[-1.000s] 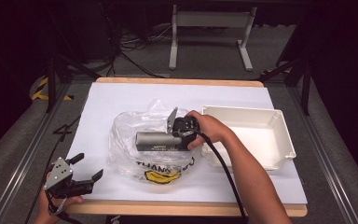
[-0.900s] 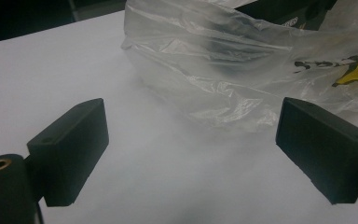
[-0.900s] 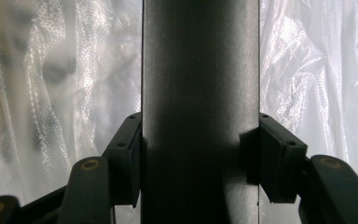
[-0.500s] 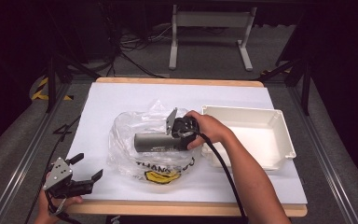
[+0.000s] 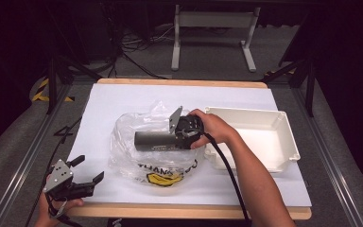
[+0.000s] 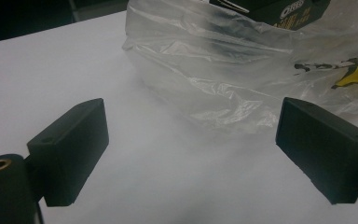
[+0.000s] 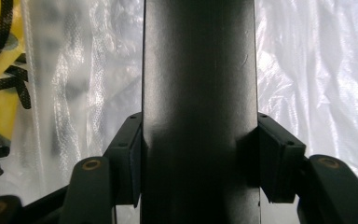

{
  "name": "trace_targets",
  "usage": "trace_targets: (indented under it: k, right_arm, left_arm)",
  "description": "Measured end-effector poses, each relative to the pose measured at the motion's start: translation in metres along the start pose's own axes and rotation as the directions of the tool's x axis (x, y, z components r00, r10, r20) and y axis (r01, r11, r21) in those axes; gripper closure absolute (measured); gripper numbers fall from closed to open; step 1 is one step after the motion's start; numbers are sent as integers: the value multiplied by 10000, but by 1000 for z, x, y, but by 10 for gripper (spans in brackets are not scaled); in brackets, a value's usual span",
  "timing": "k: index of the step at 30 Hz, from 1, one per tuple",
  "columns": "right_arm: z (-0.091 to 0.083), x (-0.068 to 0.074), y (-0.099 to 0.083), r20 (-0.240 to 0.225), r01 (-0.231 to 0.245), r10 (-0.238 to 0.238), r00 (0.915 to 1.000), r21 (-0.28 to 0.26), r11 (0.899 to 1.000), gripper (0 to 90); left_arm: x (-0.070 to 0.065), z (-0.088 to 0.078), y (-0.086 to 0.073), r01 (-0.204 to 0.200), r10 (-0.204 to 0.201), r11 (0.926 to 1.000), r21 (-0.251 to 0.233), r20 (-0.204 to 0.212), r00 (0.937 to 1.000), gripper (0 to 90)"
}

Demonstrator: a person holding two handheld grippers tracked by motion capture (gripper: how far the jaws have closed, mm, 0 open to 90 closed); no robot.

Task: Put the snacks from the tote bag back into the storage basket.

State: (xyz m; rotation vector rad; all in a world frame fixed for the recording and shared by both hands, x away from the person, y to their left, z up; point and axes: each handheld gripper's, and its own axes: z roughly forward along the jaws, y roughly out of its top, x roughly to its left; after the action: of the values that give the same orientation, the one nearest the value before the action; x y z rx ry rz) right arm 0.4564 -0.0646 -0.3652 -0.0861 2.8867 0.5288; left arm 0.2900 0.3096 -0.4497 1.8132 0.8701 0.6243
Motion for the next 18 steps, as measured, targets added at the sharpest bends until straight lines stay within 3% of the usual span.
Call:
trace_targets:
  k: [18]
  right_arm:
    - [-33,0,3,275,202,-189,9994,-485,9986,431]
  left_arm:
    - [1,0,-1,75,-75,10000,19,55,10000,102]
